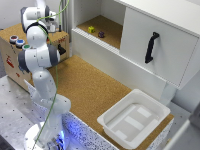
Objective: Take the pink block and turn it right
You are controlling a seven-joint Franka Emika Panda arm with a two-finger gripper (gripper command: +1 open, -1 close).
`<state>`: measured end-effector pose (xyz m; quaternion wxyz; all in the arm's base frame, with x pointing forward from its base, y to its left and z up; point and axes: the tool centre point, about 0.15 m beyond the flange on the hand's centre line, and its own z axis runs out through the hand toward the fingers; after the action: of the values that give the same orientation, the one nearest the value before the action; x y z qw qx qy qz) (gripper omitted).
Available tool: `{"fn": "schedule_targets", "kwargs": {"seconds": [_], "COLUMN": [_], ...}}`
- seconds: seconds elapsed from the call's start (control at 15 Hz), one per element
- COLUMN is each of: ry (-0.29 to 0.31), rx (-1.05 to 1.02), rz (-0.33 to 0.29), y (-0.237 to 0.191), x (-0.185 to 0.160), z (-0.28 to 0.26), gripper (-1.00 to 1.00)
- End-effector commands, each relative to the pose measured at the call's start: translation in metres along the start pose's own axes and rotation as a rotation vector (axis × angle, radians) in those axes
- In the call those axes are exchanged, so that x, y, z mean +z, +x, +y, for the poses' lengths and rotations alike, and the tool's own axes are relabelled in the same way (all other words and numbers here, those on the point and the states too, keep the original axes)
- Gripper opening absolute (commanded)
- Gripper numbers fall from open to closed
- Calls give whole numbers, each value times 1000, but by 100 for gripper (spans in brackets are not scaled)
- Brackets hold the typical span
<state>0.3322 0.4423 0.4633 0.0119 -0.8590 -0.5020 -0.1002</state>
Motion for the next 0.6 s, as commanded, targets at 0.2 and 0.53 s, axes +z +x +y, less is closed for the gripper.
{"fn": "schedule_targets", "kwargs": {"seconds": [0.2, 0.53], "ry": [-13, 36], "rx": [-389, -435], "rz": [-193, -187], "y": [40, 44], "x": [18, 26], "z": [5, 2], "gripper": [100, 100]}}
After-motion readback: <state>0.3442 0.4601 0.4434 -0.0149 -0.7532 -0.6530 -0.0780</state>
